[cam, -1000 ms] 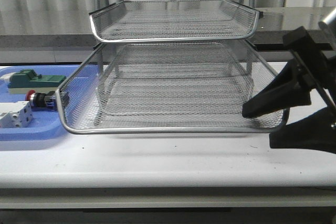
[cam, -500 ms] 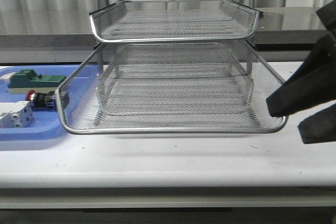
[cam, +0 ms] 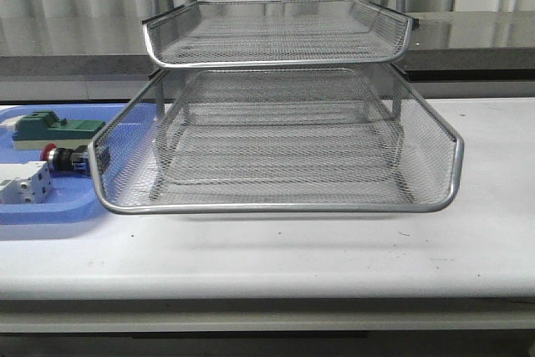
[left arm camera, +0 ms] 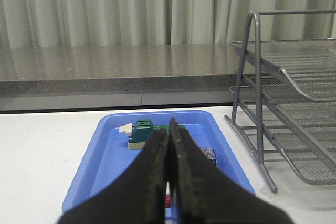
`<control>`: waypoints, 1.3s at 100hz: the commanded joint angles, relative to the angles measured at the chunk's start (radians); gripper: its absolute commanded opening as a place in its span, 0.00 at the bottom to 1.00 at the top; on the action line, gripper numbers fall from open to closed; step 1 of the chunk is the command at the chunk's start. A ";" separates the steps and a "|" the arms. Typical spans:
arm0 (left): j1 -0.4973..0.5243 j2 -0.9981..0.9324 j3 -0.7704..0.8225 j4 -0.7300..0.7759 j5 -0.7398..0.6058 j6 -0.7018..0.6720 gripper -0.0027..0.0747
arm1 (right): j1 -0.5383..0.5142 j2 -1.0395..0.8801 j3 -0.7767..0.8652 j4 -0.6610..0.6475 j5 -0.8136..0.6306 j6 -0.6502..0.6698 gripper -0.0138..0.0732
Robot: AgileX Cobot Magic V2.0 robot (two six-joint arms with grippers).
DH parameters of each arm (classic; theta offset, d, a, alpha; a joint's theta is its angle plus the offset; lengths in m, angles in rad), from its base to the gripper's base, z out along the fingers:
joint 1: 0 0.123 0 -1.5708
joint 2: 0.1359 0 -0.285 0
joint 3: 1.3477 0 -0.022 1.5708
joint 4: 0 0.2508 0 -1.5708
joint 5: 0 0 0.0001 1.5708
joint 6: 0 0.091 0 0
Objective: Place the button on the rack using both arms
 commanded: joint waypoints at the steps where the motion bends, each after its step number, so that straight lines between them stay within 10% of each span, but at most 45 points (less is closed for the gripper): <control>1: 0.003 -0.030 0.046 0.000 -0.076 -0.004 0.01 | -0.002 -0.060 -0.050 -0.112 0.007 0.073 0.67; 40: 0.003 -0.030 0.046 0.000 -0.076 -0.004 0.01 | -0.002 -0.262 -0.050 -0.249 0.043 0.145 0.63; 78: 0.003 -0.030 0.046 0.000 -0.076 -0.004 0.01 | -0.002 -0.274 -0.050 -0.249 0.055 0.145 0.07; 130: 0.003 -0.030 0.046 0.000 -0.094 -0.004 0.01 | -0.002 -0.274 -0.050 -0.247 0.058 0.145 0.08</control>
